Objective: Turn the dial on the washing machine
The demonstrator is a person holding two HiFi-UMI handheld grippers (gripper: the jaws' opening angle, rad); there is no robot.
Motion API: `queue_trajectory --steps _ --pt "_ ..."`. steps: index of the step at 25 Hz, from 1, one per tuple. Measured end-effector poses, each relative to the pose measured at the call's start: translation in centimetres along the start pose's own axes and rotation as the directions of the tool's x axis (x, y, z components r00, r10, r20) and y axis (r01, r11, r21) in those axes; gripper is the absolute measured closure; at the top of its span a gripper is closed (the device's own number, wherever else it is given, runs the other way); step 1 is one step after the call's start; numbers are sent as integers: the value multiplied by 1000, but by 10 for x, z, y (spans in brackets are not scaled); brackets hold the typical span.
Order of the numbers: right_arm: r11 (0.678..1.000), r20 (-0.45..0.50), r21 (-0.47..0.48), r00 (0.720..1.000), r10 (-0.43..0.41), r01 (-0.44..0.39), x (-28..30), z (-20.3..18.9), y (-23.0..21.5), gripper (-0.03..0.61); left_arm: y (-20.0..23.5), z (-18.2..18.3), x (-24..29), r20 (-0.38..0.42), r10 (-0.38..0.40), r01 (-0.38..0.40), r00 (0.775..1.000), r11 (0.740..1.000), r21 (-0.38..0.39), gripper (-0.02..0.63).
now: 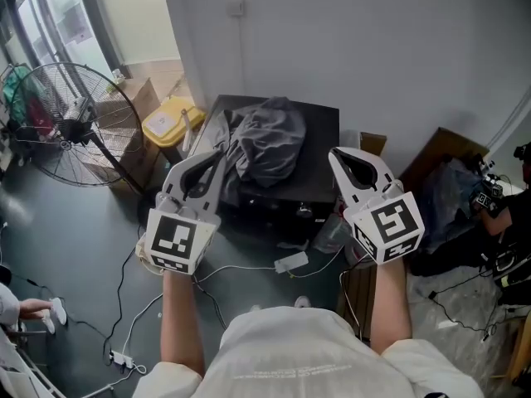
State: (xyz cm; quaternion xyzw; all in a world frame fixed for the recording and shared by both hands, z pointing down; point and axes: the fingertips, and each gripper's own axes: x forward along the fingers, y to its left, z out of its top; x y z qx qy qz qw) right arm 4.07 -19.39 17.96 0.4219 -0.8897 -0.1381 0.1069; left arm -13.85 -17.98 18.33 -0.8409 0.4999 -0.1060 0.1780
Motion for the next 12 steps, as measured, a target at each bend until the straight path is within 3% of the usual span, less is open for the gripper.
queue_trajectory --steps 12 --pt "1000 -13 3 1000 -18 18 0 -9 1 563 -5 -6 4 -8 -25 25 1000 1000 2 601"
